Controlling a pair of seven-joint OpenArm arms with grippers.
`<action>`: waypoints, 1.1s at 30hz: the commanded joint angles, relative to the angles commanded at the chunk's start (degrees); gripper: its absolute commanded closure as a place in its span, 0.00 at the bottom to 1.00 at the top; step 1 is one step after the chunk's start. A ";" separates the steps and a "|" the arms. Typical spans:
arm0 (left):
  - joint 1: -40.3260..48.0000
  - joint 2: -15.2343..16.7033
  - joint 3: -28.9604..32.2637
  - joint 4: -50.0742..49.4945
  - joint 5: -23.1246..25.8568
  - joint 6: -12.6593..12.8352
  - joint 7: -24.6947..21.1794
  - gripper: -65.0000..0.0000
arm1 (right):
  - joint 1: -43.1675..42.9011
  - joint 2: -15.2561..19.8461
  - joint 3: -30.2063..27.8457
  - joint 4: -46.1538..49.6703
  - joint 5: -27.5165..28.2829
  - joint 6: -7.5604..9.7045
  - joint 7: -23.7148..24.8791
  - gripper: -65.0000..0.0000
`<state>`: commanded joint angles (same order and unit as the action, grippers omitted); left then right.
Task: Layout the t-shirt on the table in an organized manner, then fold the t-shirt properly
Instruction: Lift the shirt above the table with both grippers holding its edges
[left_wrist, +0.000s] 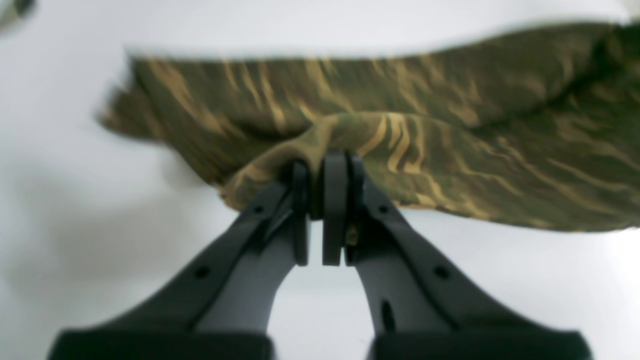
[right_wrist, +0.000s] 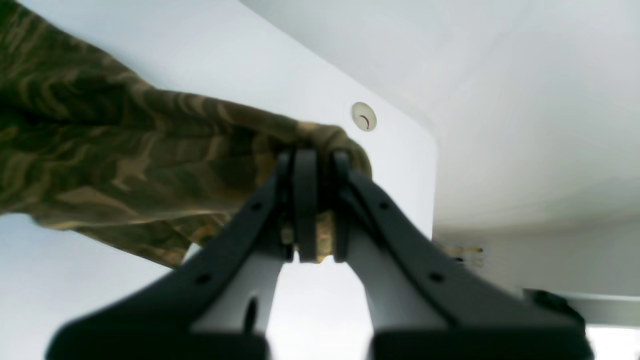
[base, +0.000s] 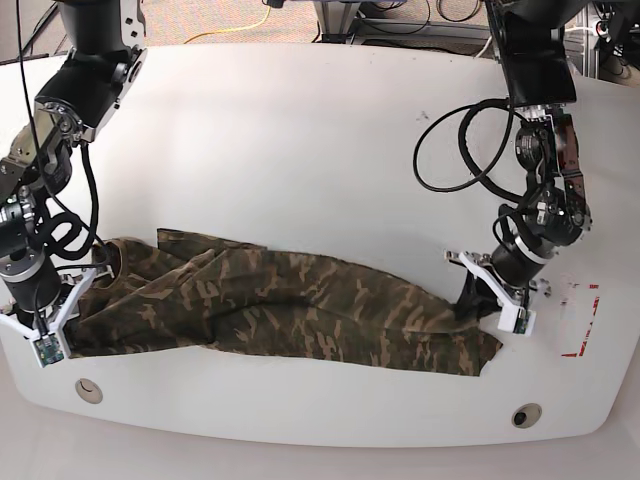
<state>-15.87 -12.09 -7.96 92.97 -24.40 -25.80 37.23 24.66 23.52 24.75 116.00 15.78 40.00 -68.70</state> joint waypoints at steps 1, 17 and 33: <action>-1.32 -0.26 0.00 0.79 0.00 0.00 0.00 1.00 | 0.53 0.00 0.00 -0.09 0.00 0.00 0.00 1.00; -24.88 -1.67 0.00 4.66 0.44 0.00 3.08 1.00 | 13.01 1.58 -1.58 -2.90 -0.35 0.00 0.00 0.99; -43.52 -1.67 -0.09 4.40 3.96 0.00 7.56 1.00 | 27.52 5.71 -5.45 -15.12 -0.26 0.00 0.18 0.99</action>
<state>-59.38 -13.76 -8.04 97.36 -20.44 -25.80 44.79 52.18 29.23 19.30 100.88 15.52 40.00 -68.53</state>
